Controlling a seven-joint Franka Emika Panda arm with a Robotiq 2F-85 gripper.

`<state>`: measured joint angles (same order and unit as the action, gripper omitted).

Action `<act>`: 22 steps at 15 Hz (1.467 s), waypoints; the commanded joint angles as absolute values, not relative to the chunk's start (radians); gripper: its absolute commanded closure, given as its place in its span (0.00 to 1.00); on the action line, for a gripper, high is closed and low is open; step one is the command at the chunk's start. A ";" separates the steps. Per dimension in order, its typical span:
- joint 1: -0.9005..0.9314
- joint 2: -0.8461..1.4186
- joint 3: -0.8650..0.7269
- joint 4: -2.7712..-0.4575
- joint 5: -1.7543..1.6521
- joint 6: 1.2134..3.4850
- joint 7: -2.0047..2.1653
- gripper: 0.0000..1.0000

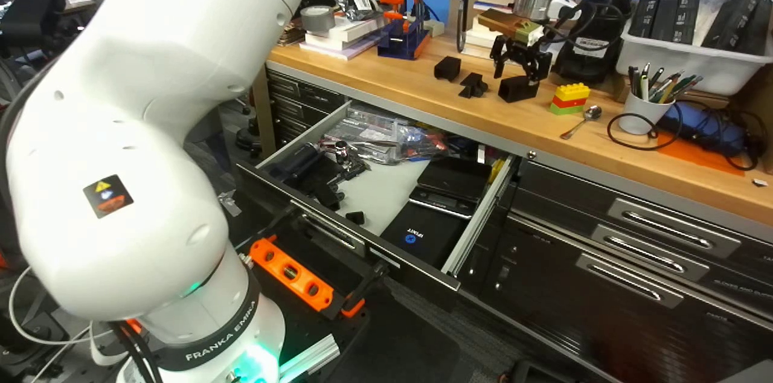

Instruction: Put the black objects inside the drawer then close the drawer.

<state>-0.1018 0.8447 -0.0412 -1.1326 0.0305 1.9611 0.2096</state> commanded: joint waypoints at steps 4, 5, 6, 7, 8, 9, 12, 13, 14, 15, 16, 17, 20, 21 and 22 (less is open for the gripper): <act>-0.109 0.893 -0.056 -1.046 0.049 1.920 0.210 0.51; -0.109 0.890 -0.058 -1.051 0.048 1.921 0.211 0.58; -0.109 0.886 -0.060 -1.057 0.046 1.922 0.211 0.67; -0.108 0.879 -0.063 -1.067 0.043 1.921 0.212 0.73; -0.107 0.871 -0.066 -1.079 0.041 1.920 0.210 0.75; -0.108 0.860 -0.064 -1.097 0.042 1.919 0.201 0.75; -0.104 0.805 -0.057 -1.181 0.040 1.933 0.178 0.75; -0.103 0.785 -0.053 -1.211 0.042 1.936 0.165 0.75; -0.102 0.750 -0.047 -1.264 0.044 1.952 0.147 0.75; -0.101 0.716 -0.043 -1.314 0.044 1.960 0.127 0.75; -0.099 0.673 -0.038 -1.376 0.043 1.970 0.106 0.75; -0.099 0.642 -0.033 -1.418 0.045 1.971 0.085 0.75; -0.096 0.536 -0.028 -1.553 0.041 1.992 0.043 0.75; -0.096 0.500 -0.028 -1.598 0.043 2.002 0.033 0.75; -0.098 0.467 -0.027 -1.644 0.046 2.013 0.021 0.75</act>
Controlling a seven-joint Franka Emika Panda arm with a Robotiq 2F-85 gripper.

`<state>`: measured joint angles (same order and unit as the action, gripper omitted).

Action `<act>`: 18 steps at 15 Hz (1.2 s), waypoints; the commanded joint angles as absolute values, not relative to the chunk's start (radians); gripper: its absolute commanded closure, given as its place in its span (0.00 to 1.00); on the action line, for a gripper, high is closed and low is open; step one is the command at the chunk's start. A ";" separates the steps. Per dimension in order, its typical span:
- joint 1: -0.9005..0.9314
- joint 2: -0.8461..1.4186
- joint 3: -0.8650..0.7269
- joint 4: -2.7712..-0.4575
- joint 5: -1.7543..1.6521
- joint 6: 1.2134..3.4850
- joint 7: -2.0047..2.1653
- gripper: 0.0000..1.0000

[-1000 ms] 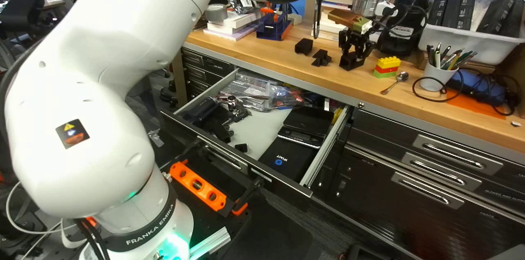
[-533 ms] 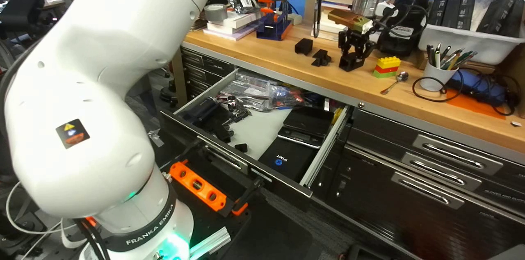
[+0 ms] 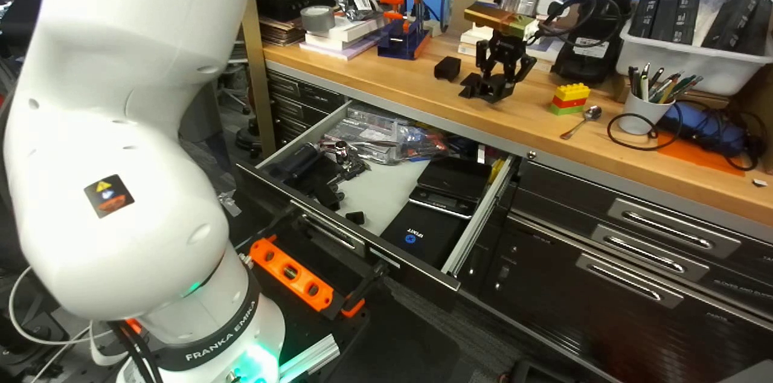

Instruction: Put the black objects inside the drawer then close the drawer.

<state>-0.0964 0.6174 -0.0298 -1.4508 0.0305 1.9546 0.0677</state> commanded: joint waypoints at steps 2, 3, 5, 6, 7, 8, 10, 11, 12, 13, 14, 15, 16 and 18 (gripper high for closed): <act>-0.104 0.403 -0.023 -1.741 0.061 2.036 -0.007 0.75; -0.105 0.374 -0.021 -1.791 0.065 2.049 -0.024 0.75; -0.107 0.322 -0.010 -1.895 0.079 2.075 -0.089 0.75; -0.110 0.295 -0.002 -1.949 0.097 2.089 -0.134 0.75; -0.112 0.270 0.007 -2.005 0.119 2.109 -0.184 0.75; -0.112 0.244 0.016 -2.061 0.139 2.129 -0.234 0.75; -0.110 0.195 0.030 -2.176 0.181 2.184 -0.331 0.75; -0.107 0.177 0.036 -2.234 0.199 2.225 -0.371 0.75; -0.105 0.165 0.040 -2.272 0.213 2.257 -0.406 0.75; -0.101 0.161 0.045 -2.309 0.221 2.293 -0.439 0.75; -0.096 0.157 0.049 -2.350 0.215 2.347 -0.475 0.75; -0.094 0.159 0.055 -2.378 0.216 2.388 -0.511 0.75; -0.093 0.168 0.061 -2.398 0.219 2.422 -0.536 0.75; -0.092 0.193 0.076 -2.424 0.224 2.485 -0.571 0.75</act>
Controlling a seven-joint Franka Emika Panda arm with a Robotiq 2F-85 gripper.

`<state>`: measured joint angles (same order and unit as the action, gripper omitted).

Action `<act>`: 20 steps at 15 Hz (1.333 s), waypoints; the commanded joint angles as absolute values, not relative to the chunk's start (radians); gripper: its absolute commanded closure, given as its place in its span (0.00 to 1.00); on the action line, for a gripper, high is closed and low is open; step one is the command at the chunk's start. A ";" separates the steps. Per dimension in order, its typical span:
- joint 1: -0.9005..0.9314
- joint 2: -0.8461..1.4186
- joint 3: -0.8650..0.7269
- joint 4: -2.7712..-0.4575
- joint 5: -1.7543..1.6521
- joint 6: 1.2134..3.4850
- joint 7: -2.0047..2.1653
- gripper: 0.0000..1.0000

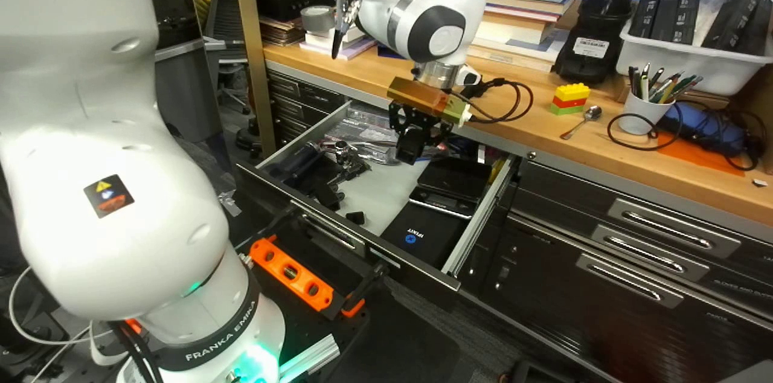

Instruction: Put the black objects inside the drawer then close the drawer.

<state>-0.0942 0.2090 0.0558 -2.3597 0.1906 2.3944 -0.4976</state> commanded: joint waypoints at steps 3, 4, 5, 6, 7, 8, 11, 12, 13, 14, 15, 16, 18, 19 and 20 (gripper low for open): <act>-0.088 0.239 0.091 -2.424 0.212 2.568 -0.553 0.75; -0.088 0.251 0.097 -2.420 0.208 2.587 -0.547 0.75; -0.088 0.267 0.104 -2.410 0.205 2.600 -0.543 0.75; -0.088 0.280 0.109 -2.404 0.199 2.612 -0.537 0.75; -0.090 0.294 0.116 -2.395 0.196 2.619 -0.534 0.75; -0.093 0.308 0.125 -2.389 0.200 2.622 -0.537 0.75; -0.096 0.345 0.142 -2.371 0.197 2.632 -0.527 0.75; -0.100 0.357 0.148 -2.366 0.200 2.638 -0.527 0.75; -0.102 0.369 0.152 -2.358 0.200 2.643 -0.526 0.75; -0.099 0.382 0.150 -2.350 0.189 2.648 -0.514 0.75; -0.096 0.394 0.144 -2.339 0.178 2.652 -0.500 0.75; -0.100 0.404 0.145 -2.329 0.178 2.654 -0.498 0.75; -0.098 0.424 0.137 -2.309 0.164 2.659 -0.477 0.75; -0.099 0.433 0.133 -2.300 0.158 2.660 -0.468 0.75; -0.098 0.438 0.129 -2.294 0.151 2.664 -0.456 0.75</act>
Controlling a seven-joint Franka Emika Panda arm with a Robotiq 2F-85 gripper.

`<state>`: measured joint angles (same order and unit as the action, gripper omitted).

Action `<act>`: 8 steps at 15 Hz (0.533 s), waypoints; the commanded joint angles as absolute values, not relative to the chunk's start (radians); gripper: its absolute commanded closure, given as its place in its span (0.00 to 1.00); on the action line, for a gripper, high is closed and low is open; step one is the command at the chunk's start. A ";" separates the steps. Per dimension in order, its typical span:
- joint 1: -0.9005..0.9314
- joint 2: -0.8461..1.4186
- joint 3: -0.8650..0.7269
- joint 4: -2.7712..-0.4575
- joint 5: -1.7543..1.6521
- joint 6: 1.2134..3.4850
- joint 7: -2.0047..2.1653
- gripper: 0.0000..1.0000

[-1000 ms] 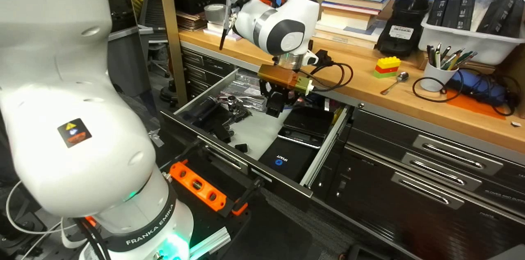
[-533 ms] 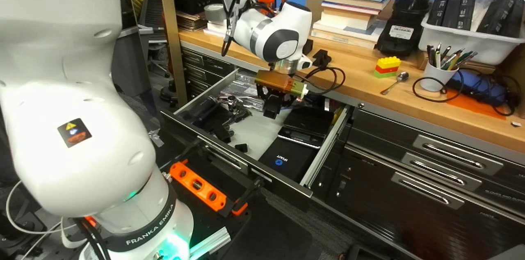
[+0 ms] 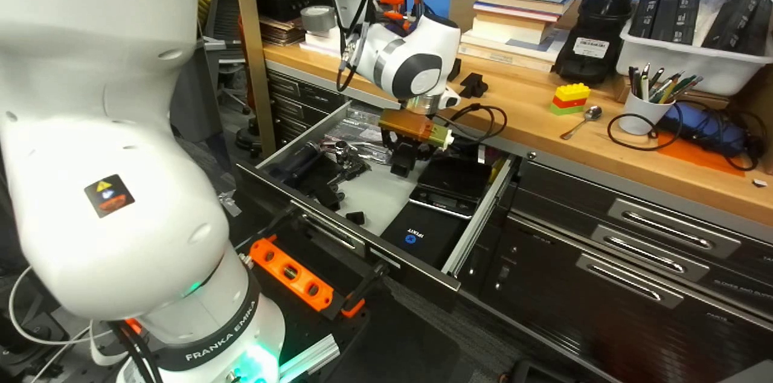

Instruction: Put the black objects inside the drawer then close the drawer.

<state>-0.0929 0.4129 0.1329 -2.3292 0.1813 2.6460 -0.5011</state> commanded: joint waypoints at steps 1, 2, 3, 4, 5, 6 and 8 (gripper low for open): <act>-0.099 0.443 0.125 -2.289 0.146 2.666 -0.447 0.75; -0.095 0.446 0.116 -2.287 0.135 2.671 -0.431 0.75; -0.092 0.446 0.106 -2.287 0.122 2.668 -0.415 0.75; -0.081 0.443 0.088 -2.287 0.099 2.654 -0.384 0.75; -0.079 0.440 0.078 -2.290 0.081 2.650 -0.366 0.75; -0.076 0.433 0.069 -2.295 0.064 2.647 -0.345 0.75; -0.073 0.432 0.069 -2.298 0.049 2.645 -0.320 0.75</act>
<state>-0.0887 0.4439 0.0953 -2.2994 0.0936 2.6565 -0.3766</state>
